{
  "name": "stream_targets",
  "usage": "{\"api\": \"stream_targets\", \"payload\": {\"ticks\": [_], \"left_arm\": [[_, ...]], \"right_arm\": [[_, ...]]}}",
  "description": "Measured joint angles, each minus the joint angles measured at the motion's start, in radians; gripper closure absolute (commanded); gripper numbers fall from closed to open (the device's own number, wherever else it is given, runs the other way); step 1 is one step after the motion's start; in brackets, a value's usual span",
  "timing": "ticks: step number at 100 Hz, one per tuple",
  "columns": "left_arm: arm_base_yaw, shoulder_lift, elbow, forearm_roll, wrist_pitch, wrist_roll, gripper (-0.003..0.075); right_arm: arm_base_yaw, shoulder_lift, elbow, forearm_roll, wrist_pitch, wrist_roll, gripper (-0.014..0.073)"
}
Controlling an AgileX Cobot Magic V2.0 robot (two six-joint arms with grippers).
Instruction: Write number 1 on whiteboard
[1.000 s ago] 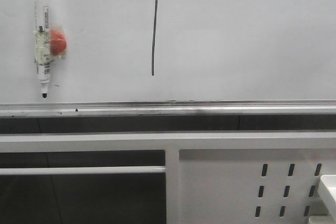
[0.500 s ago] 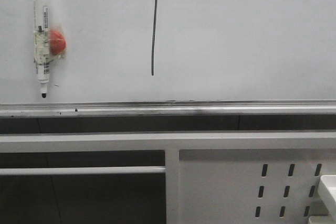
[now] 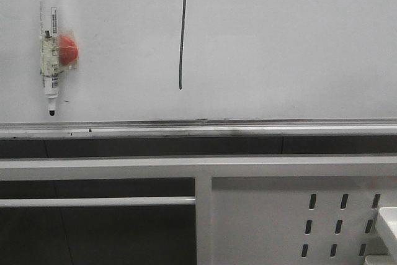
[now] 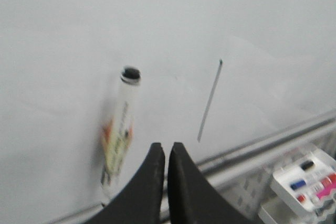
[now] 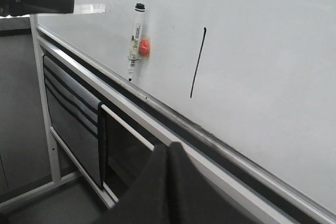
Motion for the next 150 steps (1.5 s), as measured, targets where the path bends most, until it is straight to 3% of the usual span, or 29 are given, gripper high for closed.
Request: {"api": "stream_targets", "payload": {"ticks": [17,43,65,72,87,94,100,115,132,150], "left_arm": [[0.043,-0.102,-0.017,0.064,-0.006,0.0,0.074],[0.393,-0.442,-0.019,0.092,0.213,0.0,0.074],[0.563,-0.53,0.004,0.088,0.256,-0.021,0.074],[0.593,-0.53,0.011,0.29,0.323,-0.21,0.074],[0.634,-0.541,0.044,0.941,0.427,-1.014,0.074],[0.655,-0.555,0.084,1.055,0.399,-1.131,0.074],[0.672,-0.555,0.134,1.049,0.348,-1.101,0.074],[0.688,-0.555,0.241,0.893,0.305,-0.834,0.074],[0.692,-0.555,0.296,0.89,0.296,-0.775,0.074],[0.692,-0.555,0.296,0.934,0.393,-0.745,0.074]], "right_arm": [[0.0,0.0,0.0,0.0,0.0,0.0,0.0652],[0.0,0.0,0.002,0.0,0.002,0.0,0.0652],[0.0,0.0,0.002,0.0,0.002,0.0,0.0652],[0.0,0.0,0.002,0.0,0.002,0.0,0.0652],[0.0,0.0,0.002,0.001,0.002,0.0,0.0652],[0.0,0.0,0.002,0.001,0.002,0.0,0.0652],[0.0,0.0,0.002,0.001,0.002,0.0,0.0652],[0.0,0.0,0.002,0.001,0.002,0.0,0.0652],[0.0,-0.002,0.002,0.001,0.002,0.0,0.0652],[0.0,-0.002,0.002,0.001,0.002,0.0,0.0652]]}}
